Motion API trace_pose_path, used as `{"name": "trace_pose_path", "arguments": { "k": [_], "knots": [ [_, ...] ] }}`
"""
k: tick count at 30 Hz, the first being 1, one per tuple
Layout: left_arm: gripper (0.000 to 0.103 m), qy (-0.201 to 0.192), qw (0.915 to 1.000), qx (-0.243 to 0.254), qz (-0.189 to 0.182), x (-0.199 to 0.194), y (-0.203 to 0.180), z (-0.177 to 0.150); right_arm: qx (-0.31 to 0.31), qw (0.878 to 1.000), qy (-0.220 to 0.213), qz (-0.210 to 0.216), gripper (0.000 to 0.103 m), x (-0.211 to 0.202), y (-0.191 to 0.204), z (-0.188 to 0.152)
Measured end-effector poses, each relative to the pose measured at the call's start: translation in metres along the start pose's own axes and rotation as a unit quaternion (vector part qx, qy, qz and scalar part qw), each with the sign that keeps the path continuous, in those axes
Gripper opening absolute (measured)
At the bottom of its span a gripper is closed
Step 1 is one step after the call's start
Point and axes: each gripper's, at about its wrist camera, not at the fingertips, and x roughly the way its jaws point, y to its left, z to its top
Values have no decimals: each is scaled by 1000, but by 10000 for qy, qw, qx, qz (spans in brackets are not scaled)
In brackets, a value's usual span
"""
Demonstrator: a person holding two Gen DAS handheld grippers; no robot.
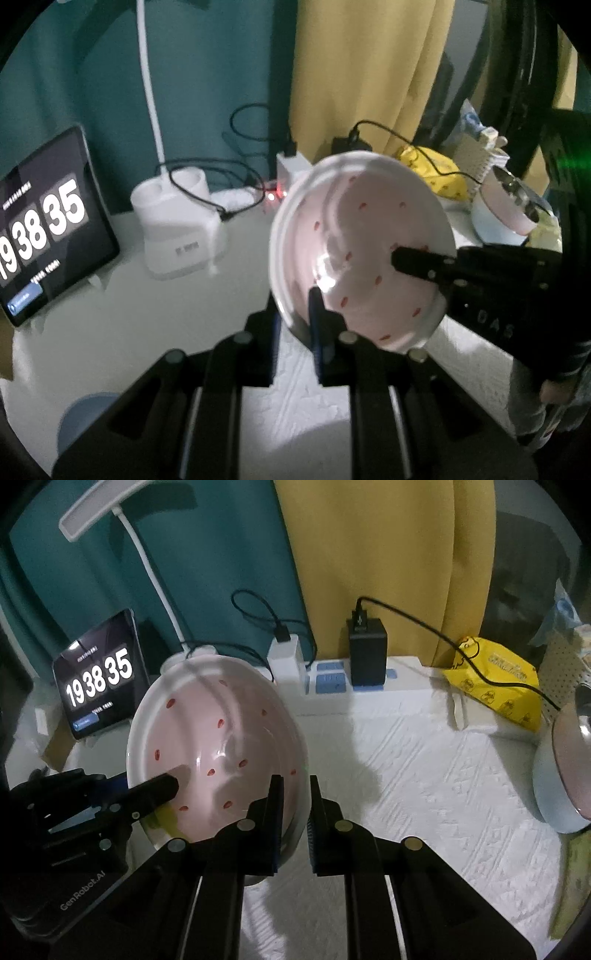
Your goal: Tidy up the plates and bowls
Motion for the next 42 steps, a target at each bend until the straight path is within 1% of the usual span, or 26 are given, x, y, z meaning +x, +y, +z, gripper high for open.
{"name": "trace_pose_path", "arguments": {
  "k": [6, 20, 33, 42],
  "knots": [
    [14, -198, 9998, 45, 23, -24, -3, -2, 14, 9999, -135, 3, 12, -22, 7, -1],
    [14, -420, 9991, -24, -98, -71, -10, -20, 53, 9995, -309, -88, 12, -70, 31, -11],
    [14, -599, 9978, -123, -235, -113, -14, -46, 100, 9990, -404, -162, 12, -111, 51, -36],
    [14, -686, 9970, -168, -315, -135, -19, -64, 156, 9988, -420, -186, 12, -130, 60, -59]
  ]
}}
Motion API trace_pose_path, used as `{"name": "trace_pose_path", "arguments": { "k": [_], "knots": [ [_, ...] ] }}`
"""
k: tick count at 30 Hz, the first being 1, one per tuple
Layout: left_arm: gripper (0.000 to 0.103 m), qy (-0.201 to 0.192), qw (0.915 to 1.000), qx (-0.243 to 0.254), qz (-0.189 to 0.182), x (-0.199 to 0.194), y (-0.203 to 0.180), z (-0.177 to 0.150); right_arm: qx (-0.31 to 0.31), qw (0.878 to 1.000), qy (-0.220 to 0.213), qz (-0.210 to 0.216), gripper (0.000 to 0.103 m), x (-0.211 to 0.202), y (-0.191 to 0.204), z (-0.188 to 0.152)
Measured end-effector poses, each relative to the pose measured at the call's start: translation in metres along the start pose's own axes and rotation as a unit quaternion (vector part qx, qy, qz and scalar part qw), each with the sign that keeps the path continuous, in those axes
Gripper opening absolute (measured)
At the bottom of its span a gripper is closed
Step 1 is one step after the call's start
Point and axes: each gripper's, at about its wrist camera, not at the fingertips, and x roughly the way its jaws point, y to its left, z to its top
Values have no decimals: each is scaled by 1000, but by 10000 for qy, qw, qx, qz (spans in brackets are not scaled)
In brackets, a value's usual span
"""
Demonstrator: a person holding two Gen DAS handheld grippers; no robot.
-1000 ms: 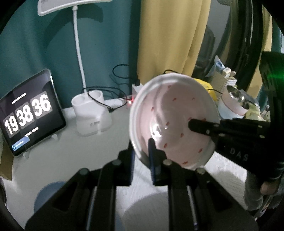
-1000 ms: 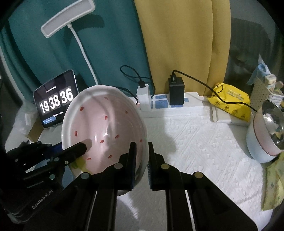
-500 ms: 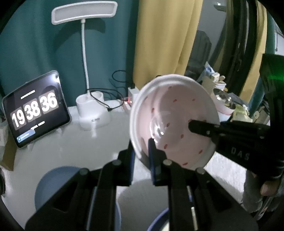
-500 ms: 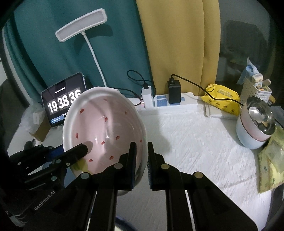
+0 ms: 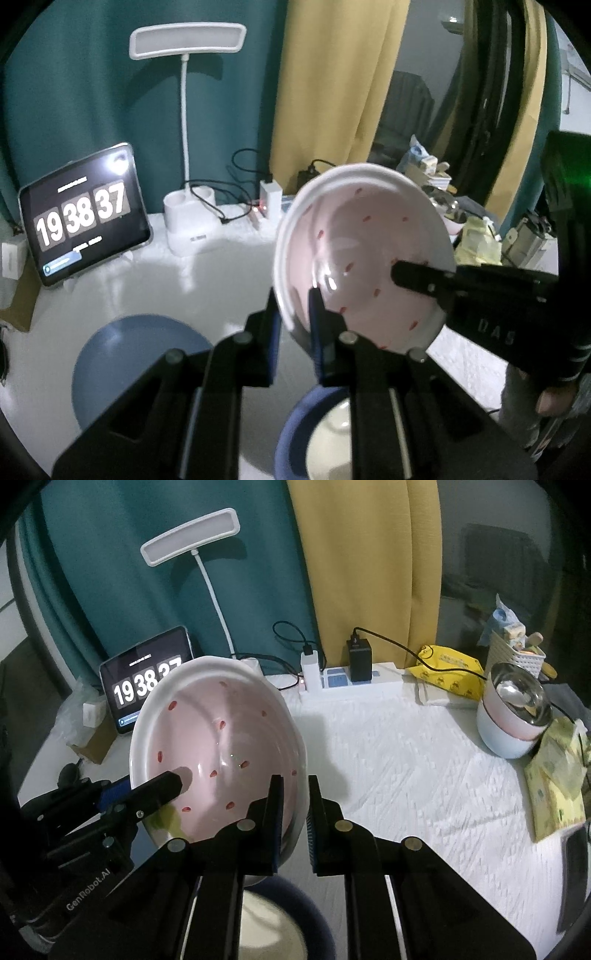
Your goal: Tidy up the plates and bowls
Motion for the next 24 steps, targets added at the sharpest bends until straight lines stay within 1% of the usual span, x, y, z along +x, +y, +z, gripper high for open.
{"name": "trace_pose_path", "arguments": {
  "k": [9, 24],
  "knots": [
    [14, -19, 10000, -63, -68, -19, -6, -21, 50, 10000, 32, -27, 13, -18, 7, -27],
    [14, 99, 9998, -119, -116, -38, -17, -59, 143, 9998, 150, -34, 13, -34, 11, -64]
  ]
}}
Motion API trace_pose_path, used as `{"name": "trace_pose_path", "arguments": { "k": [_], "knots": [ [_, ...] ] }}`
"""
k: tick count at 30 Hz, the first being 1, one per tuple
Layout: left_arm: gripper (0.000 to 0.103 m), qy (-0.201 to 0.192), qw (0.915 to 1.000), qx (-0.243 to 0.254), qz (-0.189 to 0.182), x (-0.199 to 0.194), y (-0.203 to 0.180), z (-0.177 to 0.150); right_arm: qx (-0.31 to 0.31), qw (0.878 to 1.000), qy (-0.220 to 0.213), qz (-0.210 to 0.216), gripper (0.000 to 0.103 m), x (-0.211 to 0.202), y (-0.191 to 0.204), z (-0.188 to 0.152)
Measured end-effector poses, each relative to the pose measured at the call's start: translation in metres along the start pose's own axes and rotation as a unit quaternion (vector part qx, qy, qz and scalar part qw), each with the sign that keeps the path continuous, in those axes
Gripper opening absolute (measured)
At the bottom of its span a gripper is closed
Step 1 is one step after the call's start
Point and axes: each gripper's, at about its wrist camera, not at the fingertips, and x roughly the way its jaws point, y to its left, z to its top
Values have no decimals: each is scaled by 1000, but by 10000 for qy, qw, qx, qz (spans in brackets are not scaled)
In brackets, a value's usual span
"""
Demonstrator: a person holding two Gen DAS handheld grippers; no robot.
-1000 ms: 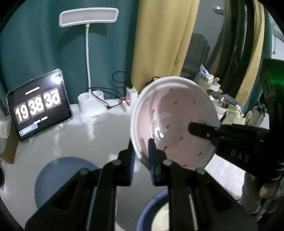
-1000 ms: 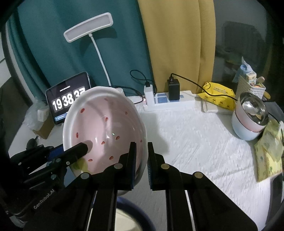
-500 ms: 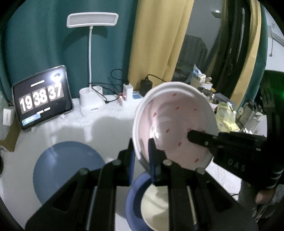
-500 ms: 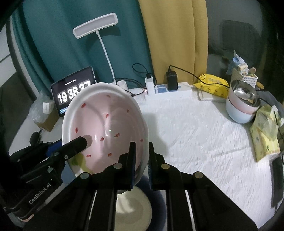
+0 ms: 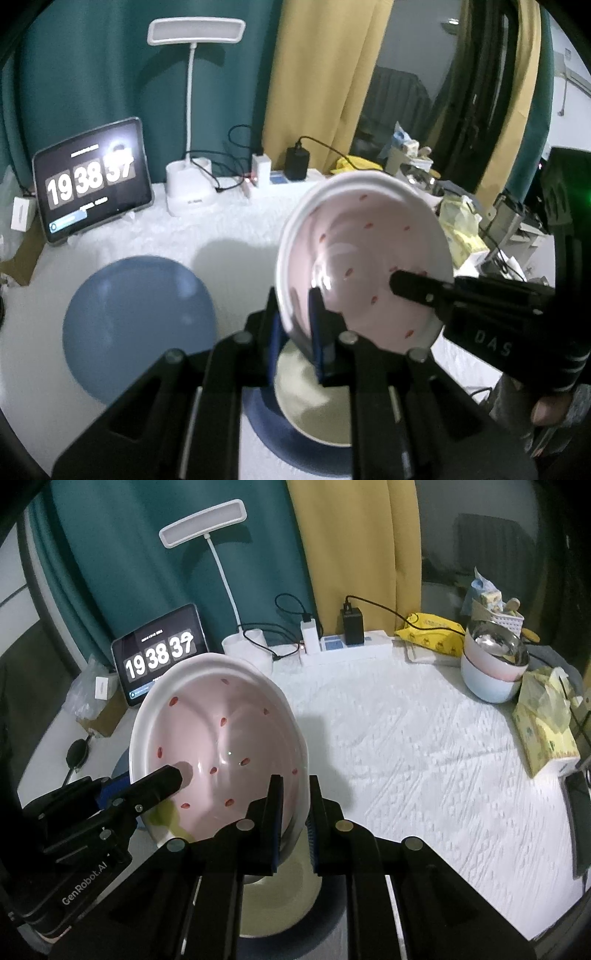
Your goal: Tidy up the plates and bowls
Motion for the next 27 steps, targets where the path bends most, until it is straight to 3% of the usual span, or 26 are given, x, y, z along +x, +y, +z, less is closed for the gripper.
{"name": "trace_pose_path", "arguments": {
  "k": [27],
  "knots": [
    [14, 448, 9989, 153, 35, 4, -10, -50, 161, 9990, 423, -58, 13, 7, -1, -48]
  ]
}}
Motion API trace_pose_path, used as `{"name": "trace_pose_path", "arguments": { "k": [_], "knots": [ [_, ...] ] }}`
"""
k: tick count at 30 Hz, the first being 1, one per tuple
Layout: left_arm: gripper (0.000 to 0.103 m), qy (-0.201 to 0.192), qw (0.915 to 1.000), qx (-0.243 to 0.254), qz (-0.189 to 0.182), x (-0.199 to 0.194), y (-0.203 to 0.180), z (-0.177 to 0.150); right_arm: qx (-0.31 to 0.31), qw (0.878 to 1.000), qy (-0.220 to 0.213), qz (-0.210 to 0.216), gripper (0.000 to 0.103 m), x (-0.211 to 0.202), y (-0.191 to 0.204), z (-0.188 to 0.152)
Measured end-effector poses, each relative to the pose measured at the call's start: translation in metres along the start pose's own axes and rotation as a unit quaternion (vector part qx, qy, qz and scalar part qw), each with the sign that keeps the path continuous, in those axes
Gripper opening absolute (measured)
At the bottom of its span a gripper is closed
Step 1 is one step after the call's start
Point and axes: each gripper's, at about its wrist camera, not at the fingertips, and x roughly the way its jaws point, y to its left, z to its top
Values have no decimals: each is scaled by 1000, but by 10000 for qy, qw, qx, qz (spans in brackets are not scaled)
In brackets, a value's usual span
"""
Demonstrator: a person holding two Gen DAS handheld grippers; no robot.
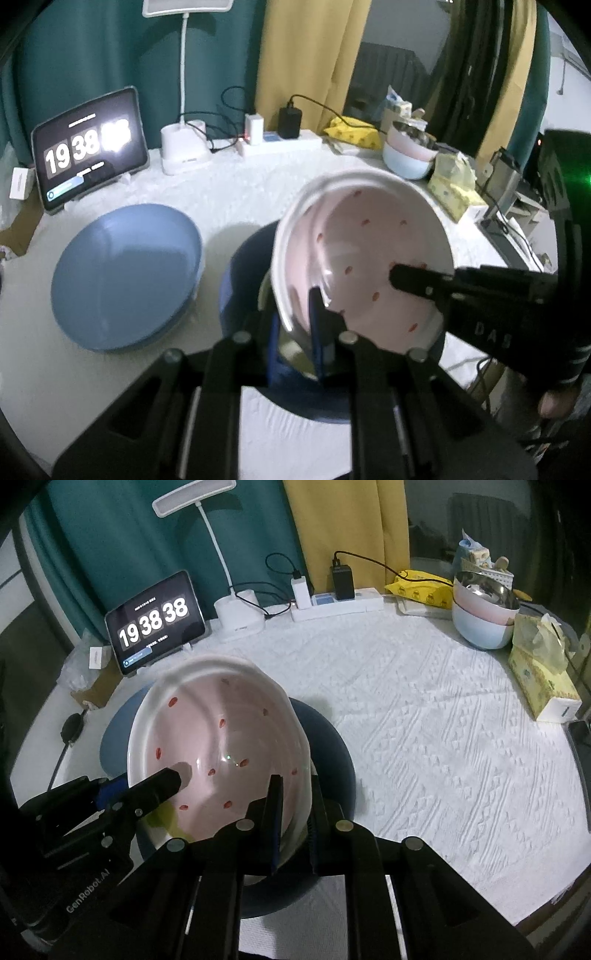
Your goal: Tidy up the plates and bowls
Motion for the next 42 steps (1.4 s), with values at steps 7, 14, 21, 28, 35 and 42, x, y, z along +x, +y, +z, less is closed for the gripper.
{"name": "trace_pose_path", "arguments": {
  "k": [7, 14, 21, 28, 35, 42],
  "knots": [
    [14, 89, 10000, -31, 12, 4, 2, -7, -47, 9999, -2, -95, 13, 3, 5, -3],
    [14, 137, 9998, -144, 58, 7, 7, -11, -103, 9998, 155, -65, 17, 11, 9, -4],
    [17, 141, 9998, -124, 36, 5, 8, -13, -81, 9996, 263, -14, 19, 12, 9, -3],
    [18, 106, 9998, -147, 58, 4, 8, -13, -171, 9995, 274, 35, 21, 12, 8, -3],
    [18, 45, 9997, -239, 102, 1, 13, -13, -576, 9978, 326, 22, 44, 14, 23, -3],
    [18, 11, 9996, -272, 91, 0, 15, -12, -1102, 9928, 280, -379, 53, 18, 41, -4]
  ]
}}
